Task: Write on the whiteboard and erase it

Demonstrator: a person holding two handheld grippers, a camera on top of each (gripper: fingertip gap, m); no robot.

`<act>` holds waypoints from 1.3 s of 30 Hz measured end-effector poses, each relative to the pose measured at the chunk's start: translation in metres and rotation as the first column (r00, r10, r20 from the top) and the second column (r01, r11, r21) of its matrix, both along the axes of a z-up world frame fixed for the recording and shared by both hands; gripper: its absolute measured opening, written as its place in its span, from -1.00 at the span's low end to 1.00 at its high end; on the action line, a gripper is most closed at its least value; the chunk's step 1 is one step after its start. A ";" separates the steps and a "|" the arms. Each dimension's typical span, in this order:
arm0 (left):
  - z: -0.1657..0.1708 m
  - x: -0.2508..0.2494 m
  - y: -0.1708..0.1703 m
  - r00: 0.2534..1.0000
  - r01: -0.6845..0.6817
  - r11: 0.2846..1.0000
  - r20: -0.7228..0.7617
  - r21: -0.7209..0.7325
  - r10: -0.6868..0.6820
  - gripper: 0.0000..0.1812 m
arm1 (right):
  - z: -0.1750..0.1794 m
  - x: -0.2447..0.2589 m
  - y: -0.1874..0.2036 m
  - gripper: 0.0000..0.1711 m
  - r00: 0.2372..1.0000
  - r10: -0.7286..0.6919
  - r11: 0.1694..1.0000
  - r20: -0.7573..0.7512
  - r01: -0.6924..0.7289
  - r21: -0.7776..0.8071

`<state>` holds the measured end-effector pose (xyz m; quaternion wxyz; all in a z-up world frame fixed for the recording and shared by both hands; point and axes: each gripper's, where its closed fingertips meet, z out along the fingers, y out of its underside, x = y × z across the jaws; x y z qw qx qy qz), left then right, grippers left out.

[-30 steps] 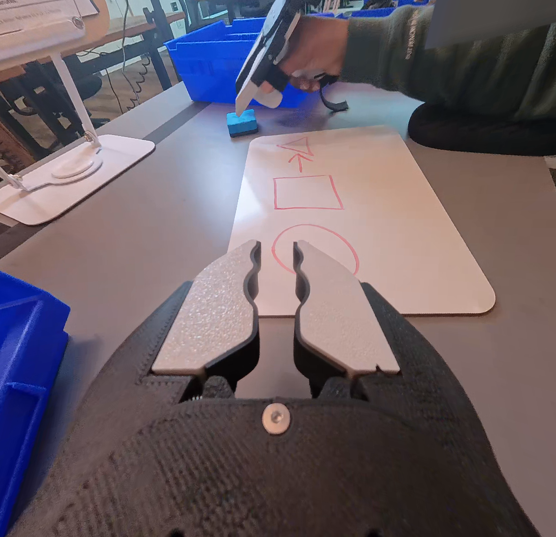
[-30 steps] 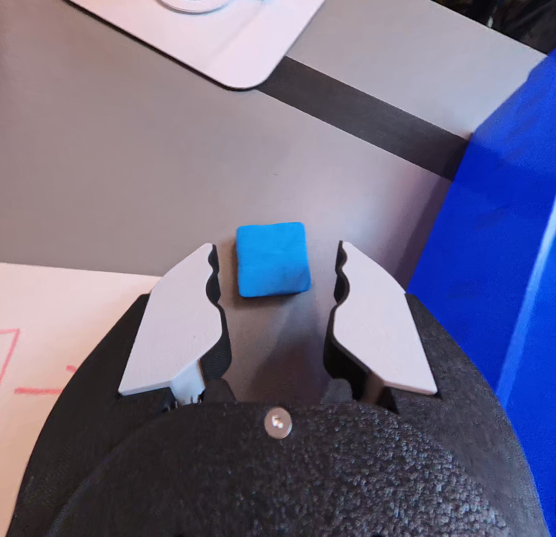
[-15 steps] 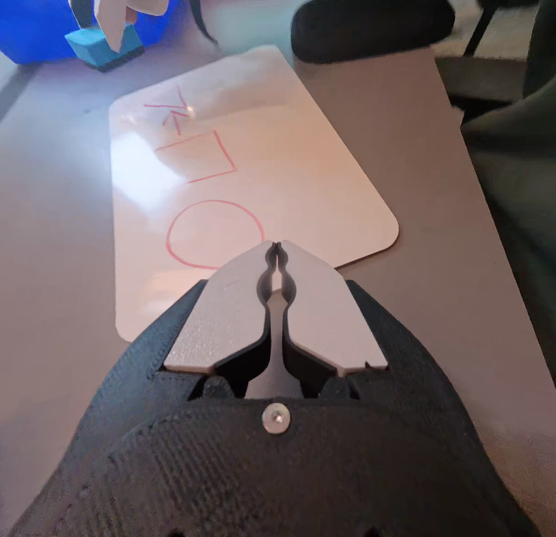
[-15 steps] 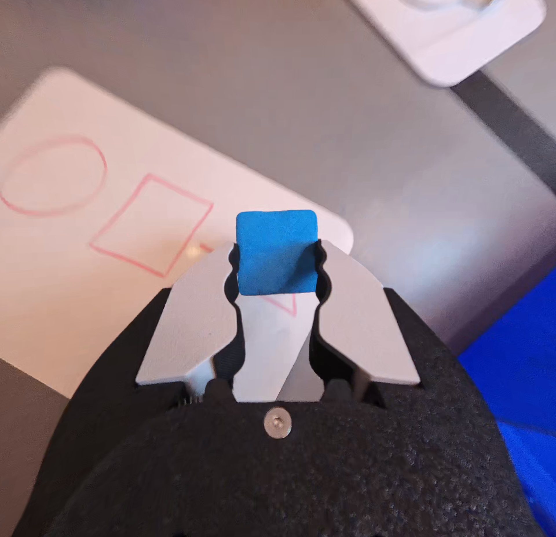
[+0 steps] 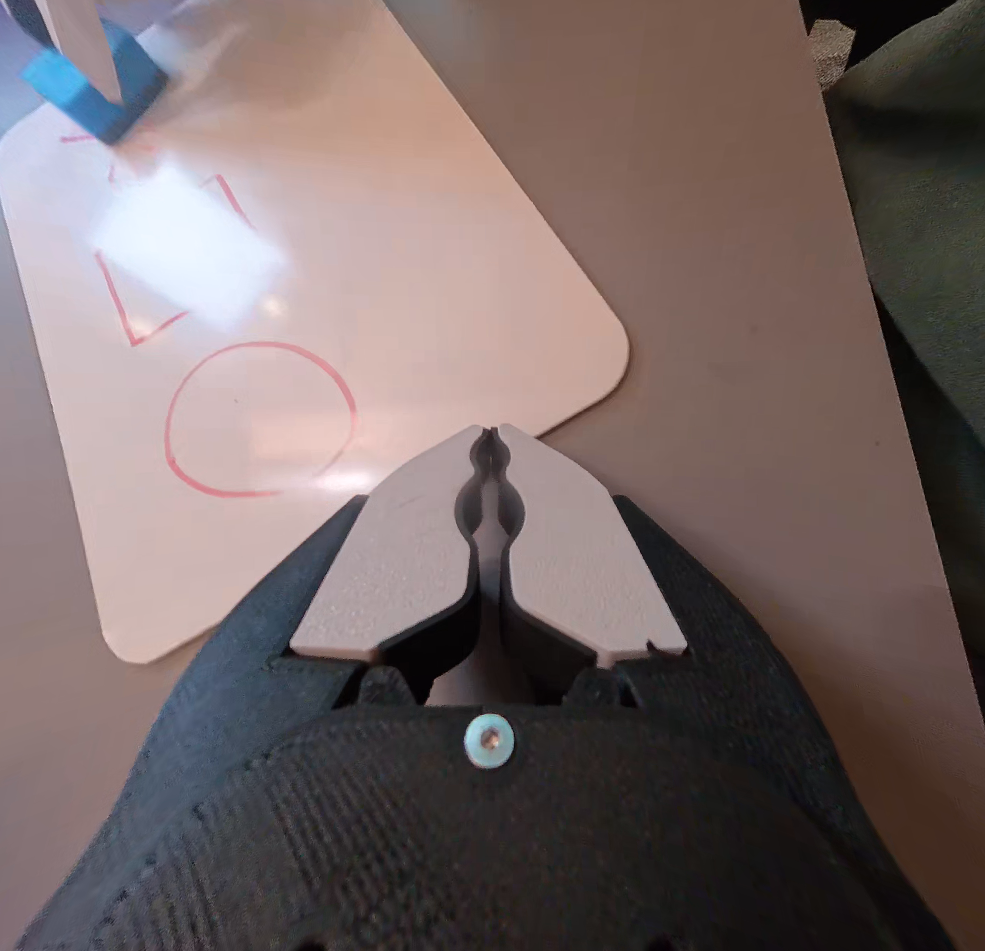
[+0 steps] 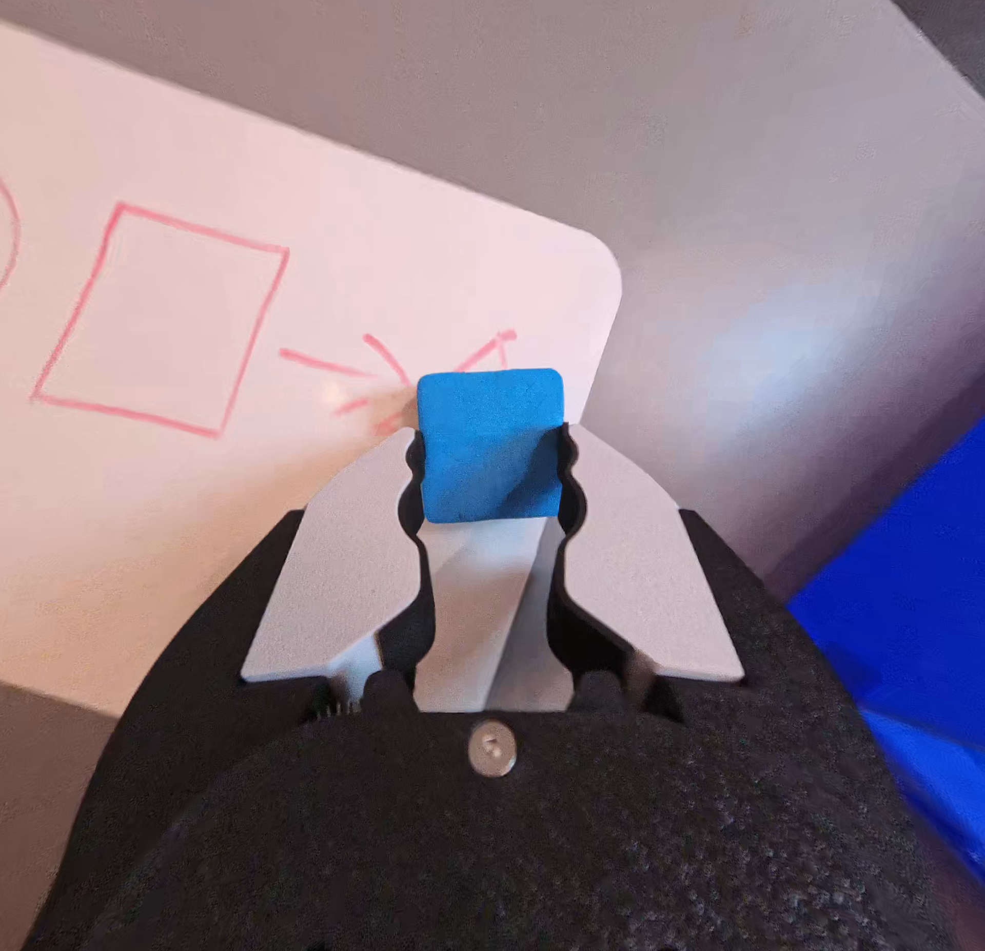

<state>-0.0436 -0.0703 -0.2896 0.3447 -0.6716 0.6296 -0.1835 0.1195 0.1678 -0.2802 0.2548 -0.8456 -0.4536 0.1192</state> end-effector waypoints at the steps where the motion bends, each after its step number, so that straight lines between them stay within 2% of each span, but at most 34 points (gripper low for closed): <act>1: 0.000 0.000 0.001 1.000 -0.002 1.000 -0.004 0.005 0.002 -1.00 | 0.000 0.009 -0.005 -0.43 0.999 0.012 1.000 0.031 -0.012 -0.005; 5: 0.000 0.001 0.003 1.000 -0.003 1.000 0.002 0.006 0.003 -1.00 | 0.000 -0.022 -0.066 -0.43 0.973 0.225 0.973 0.055 -0.221 -0.064; 7: 0.000 0.004 0.003 1.000 0.001 1.000 0.006 -0.002 -0.001 -1.00 | 0.000 -0.040 -0.062 -0.43 0.960 0.269 0.963 0.078 -0.268 -0.016; 8: 0.000 0.005 0.003 1.000 0.003 1.000 0.000 0.003 -0.003 -1.00 | 0.000 -0.042 -0.048 -0.43 0.968 0.243 0.970 0.069 -0.244 0.004; 11: 0.000 0.006 0.005 1.000 -0.008 1.000 -0.019 0.027 0.008 -1.00 | 0.000 -0.014 0.001 -0.43 0.998 0.055 0.998 0.015 -0.055 -0.007; 12: 0.000 0.006 0.005 1.000 -0.016 1.000 -0.024 0.022 0.016 -1.00 | 0.000 -0.005 0.001 -0.43 0.998 0.053 0.998 0.025 -0.052 -0.024; 14: -0.001 0.005 0.004 0.999 -0.030 1.000 -0.037 -0.003 0.030 -1.00 | -0.001 -0.002 -0.025 -0.43 0.988 0.133 0.990 0.076 -0.130 -0.052; 17: -0.001 0.005 0.004 0.998 -0.045 0.998 -0.049 -0.033 0.044 -1.00 | -0.001 -0.037 -0.063 -0.43 0.950 0.297 0.954 0.100 -0.292 -0.065; 19: -0.001 0.005 0.004 0.998 -0.048 0.998 -0.044 -0.049 0.046 -1.00 | -0.001 -0.049 -0.045 -0.43 0.950 0.296 0.955 0.098 -0.294 -0.032; 21: -0.001 0.006 0.003 0.998 -0.051 0.997 -0.038 -0.060 0.049 -1.00 | -0.001 -0.030 0.003 -0.43 0.987 0.149 0.989 0.059 -0.148 -0.027; 23: -0.001 0.006 0.003 0.998 -0.053 0.997 -0.036 -0.056 0.051 -1.00 | 0.000 -0.008 0.014 -0.44 0.995 0.099 0.993 0.025 -0.097 -0.067; 25: -0.001 0.006 0.003 0.998 -0.050 0.997 -0.034 -0.059 0.048 -1.00 | -0.001 -0.006 -0.020 -0.44 0.977 0.201 0.976 0.078 -0.193 -0.096; 27: -0.001 0.006 0.003 0.998 -0.046 0.997 -0.034 -0.066 0.044 -1.00 | 0.000 -0.030 -0.058 -0.44 0.933 0.337 0.938 0.130 -0.321 -0.131; 28: -0.001 0.006 0.003 0.999 -0.043 0.997 -0.036 -0.070 0.041 -1.00 | -0.001 -0.043 -0.061 -0.43 0.912 0.377 0.925 0.161 -0.363 -0.112; 30: -0.001 0.007 0.003 0.999 -0.038 0.997 -0.036 -0.069 0.036 -1.00 | -0.001 -0.057 -0.028 -0.43 0.931 0.331 0.943 0.154 -0.322 -0.081; 32: -0.001 0.007 0.003 0.999 -0.038 0.998 -0.035 -0.059 0.036 -1.00 | -0.001 -0.037 0.022 -0.44 0.975 0.190 0.980 0.112 -0.181 -0.087; 33: -0.001 0.006 0.003 0.999 -0.038 0.998 -0.033 -0.057 0.036 -1.00 | -0.001 -0.026 0.028 -0.44 0.981 0.166 0.982 0.097 -0.155 -0.106; 34: -0.001 0.006 0.002 0.999 -0.037 0.998 -0.032 -0.060 0.035 -1.00 | -0.001 -0.018 0.020 -0.44 0.976 0.188 0.977 0.107 -0.175 -0.117; 36: -0.001 0.005 0.002 0.999 -0.032 0.997 -0.028 -0.066 0.030 -1.00 | -0.001 -0.027 -0.023 -0.44 0.935 0.322 0.944 0.147 -0.304 -0.132; 38: -0.001 0.005 0.002 0.999 -0.027 0.997 -0.031 -0.075 0.025 -1.00 | 0.000 -0.062 -0.063 -0.44 0.875 0.457 0.888 0.161 -0.439 -0.137; 39: -0.001 0.005 0.001 0.999 -0.024 0.997 -0.032 -0.077 0.022 -1.00 | -0.001 -0.080 -0.064 -0.44 0.853 0.491 0.871 0.178 -0.480 -0.102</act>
